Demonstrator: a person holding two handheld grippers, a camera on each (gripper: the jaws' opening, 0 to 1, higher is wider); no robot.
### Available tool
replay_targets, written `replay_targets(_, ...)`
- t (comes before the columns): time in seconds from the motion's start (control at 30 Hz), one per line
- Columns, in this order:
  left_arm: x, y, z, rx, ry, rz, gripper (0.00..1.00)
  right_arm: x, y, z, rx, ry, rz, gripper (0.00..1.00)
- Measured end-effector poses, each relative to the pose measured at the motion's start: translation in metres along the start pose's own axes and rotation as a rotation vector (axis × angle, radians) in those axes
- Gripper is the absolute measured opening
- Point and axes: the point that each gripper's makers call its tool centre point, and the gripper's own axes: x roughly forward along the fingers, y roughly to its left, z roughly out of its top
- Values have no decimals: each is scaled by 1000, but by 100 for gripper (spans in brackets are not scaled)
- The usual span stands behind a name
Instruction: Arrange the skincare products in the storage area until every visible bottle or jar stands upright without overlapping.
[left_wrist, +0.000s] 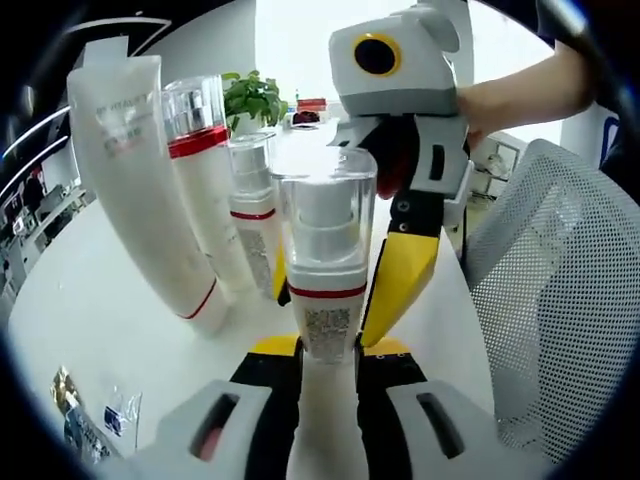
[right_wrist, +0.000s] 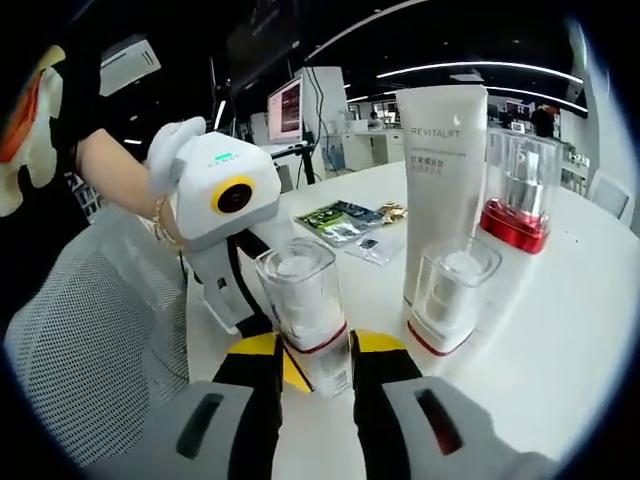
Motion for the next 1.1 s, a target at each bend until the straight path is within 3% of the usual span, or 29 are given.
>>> replay_targets(0.43, 8, 19, 0, 10, -11, -48, 18, -15, -4, -6, 68, -17, -42, 35)
replay_targets(0.63, 11, 31, 1, 1, -18, -47, 18, -27, 1, -24, 98, 7, -58, 36)
replay_targets(1.1, 13, 44, 3, -22, -31, -47, 18, -44, 7, -39, 169, 6, -97, 37)
